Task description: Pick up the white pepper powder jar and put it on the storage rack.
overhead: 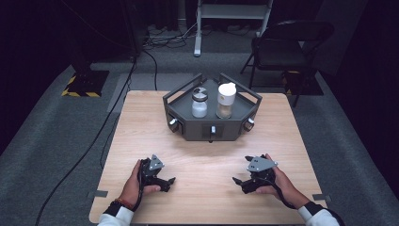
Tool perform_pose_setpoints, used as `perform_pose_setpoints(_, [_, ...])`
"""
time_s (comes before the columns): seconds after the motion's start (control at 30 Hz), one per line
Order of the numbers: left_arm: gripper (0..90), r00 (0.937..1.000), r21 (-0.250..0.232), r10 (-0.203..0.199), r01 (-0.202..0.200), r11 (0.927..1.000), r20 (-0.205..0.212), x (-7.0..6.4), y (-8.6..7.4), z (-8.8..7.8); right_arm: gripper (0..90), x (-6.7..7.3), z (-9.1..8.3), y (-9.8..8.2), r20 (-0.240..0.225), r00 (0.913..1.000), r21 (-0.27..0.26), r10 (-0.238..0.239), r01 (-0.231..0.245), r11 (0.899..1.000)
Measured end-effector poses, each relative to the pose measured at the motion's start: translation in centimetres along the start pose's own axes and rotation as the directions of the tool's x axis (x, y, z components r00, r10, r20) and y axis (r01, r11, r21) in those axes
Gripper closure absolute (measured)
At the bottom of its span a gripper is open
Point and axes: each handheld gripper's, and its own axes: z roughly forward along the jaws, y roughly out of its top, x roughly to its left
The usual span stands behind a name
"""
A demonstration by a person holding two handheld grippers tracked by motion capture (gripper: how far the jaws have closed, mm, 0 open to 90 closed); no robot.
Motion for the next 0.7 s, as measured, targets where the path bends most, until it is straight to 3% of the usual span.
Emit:
perform_pose_setpoints(0.23, [0.0,1.0000,0.000,0.000,0.000,1.0000,0.000,0.00,0.00,0.00,5.5,0.05,0.60,0.21,-0.009,0.9998,0.054,-0.018,0.019,0.998])
perform_pose_setpoints(0.7, [0.0,1.0000,0.001,0.000,0.000,1.0000,-0.001,-0.01,0.01,0.00,5.5,-0.15,0.93,-0.33,-0.024,0.9997,0.104,-0.005,0.007,0.995])
